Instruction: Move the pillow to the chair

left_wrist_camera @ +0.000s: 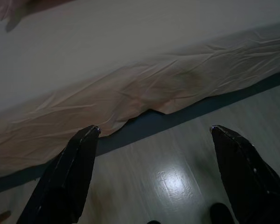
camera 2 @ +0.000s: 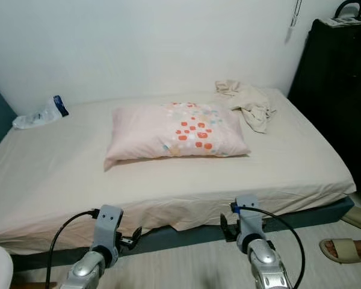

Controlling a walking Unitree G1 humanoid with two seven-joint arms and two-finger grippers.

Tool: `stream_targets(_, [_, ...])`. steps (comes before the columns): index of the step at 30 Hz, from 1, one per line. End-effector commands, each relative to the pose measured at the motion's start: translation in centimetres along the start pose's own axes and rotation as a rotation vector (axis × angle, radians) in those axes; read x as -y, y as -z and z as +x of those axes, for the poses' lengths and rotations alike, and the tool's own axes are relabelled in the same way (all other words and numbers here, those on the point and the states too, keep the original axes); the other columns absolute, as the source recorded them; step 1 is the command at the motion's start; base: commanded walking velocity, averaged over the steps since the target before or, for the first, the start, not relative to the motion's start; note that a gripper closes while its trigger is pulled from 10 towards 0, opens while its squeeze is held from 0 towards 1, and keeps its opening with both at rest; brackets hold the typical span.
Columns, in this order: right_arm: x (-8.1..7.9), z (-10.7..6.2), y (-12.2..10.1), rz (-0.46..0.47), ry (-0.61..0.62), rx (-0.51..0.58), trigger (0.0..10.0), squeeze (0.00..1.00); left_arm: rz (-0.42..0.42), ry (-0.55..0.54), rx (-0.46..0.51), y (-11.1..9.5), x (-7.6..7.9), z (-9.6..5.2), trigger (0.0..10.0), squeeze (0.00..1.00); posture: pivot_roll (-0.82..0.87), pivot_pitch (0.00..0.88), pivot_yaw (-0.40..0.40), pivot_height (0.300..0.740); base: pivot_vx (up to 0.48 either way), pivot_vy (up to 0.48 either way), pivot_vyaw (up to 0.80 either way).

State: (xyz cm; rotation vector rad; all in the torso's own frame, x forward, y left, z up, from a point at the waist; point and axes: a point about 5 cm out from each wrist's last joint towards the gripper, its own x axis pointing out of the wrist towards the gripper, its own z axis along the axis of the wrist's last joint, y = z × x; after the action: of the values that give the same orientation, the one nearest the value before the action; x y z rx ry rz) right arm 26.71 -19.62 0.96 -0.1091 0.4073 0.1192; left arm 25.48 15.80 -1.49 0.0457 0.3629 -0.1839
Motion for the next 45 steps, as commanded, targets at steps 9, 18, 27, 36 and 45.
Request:
stream_targets(9, [-0.28,-0.07,0.21,0.01,-0.012,-0.004,10.0,0.0,-0.022,-0.011,-0.02,0.45,-0.23,-0.18,10.0,0.0,-0.14,0.052,0.042,0.711,0.0,0.0,0.0])
stream_targets(18, [-0.36,-0.11,0.26,0.011,-0.016,-0.008,10.0,0.0,-0.002,0.018,-0.006,0.36,0.06,-0.23,10.0,0.0,-0.15,0.054,0.046,0.711,0.089,0.0,0.0])
stream_targets(27, [-0.32,-0.1,0.28,0.02,-0.011,-0.007,10.0,0.0,0.004,0.022,-0.003,0.29,0.07,-0.24,10.0,0.0,-0.15,0.059,0.049,0.711,0.474,0.0,0.0])
stream_targets(36, [-0.38,-0.07,0.23,0.025,-0.009,-0.006,10.0,0.0,-0.016,0.012,-0.001,0.29,-0.08,-0.25,10.0,0.0,-0.15,0.062,0.053,0.711,0.464,0.0,0.0])
stream_targets(45, [-0.37,-0.05,0.21,0.028,-0.006,-0.005,10.0,0.0,-0.025,-0.008,-0.01,0.35,-0.33,-0.24,10.0,0.0,-0.15,0.062,0.054,0.711,0.082,0.0,0.0])
